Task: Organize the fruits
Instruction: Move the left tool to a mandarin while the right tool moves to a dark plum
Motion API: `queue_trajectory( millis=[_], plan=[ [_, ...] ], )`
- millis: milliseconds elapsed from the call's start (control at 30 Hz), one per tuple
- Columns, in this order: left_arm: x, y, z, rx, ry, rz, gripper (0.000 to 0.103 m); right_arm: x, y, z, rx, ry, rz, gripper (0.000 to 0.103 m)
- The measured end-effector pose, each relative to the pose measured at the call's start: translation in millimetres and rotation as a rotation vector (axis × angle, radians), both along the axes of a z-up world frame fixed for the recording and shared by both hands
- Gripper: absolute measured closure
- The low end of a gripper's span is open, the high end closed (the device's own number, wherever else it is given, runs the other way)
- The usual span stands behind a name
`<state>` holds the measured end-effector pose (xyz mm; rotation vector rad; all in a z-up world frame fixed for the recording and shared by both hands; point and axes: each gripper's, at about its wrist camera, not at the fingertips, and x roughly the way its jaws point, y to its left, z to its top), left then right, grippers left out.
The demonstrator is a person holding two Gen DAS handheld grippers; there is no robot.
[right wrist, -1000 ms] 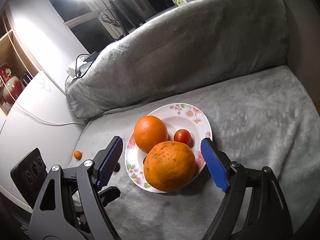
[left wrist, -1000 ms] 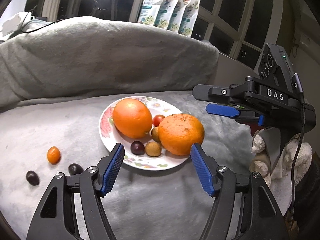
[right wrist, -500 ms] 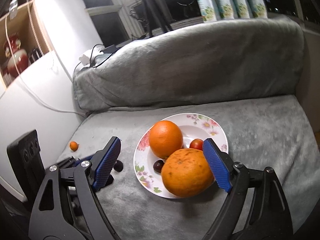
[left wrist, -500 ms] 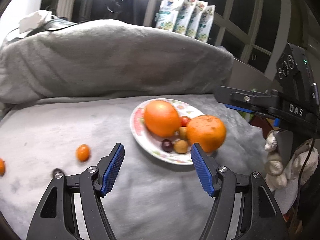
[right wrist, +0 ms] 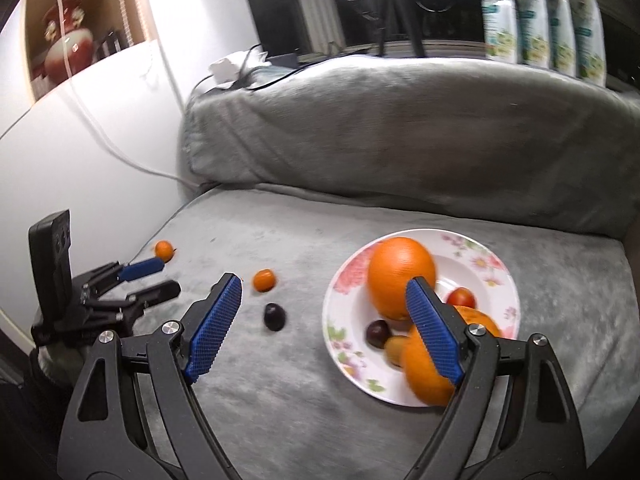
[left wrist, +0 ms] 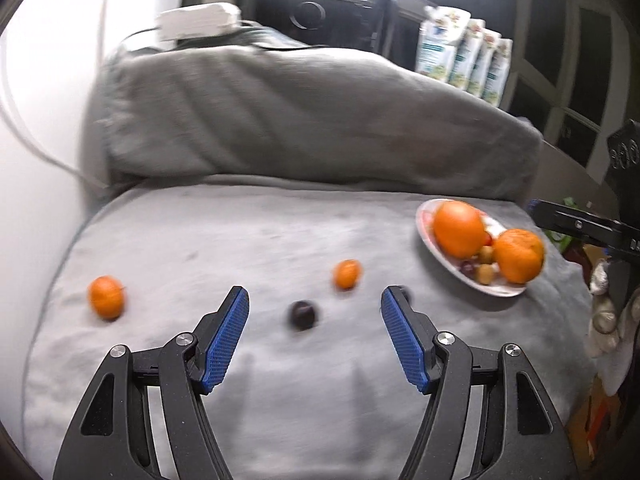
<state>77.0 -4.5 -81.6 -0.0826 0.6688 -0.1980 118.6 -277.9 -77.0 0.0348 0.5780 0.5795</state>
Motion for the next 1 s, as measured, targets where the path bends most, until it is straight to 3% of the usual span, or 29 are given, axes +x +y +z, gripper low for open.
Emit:
queue_trajectory(
  millis=[467,733,1000],
  plan=[
    [-1,72,-16,-0.015,0.032,0.156,0.034,-5,83,-15,-0.124,-0.018,0.170,0.018],
    [9,106,-22,-0.015,0.048,0.214,0.035,5,129,-32,-0.172,0.021,0.260,0.035],
    [33,136,-40,-0.043,0.114,0.249,0.048,22,158,-53,-0.203,0.077,0.300,0.047]
  ],
)
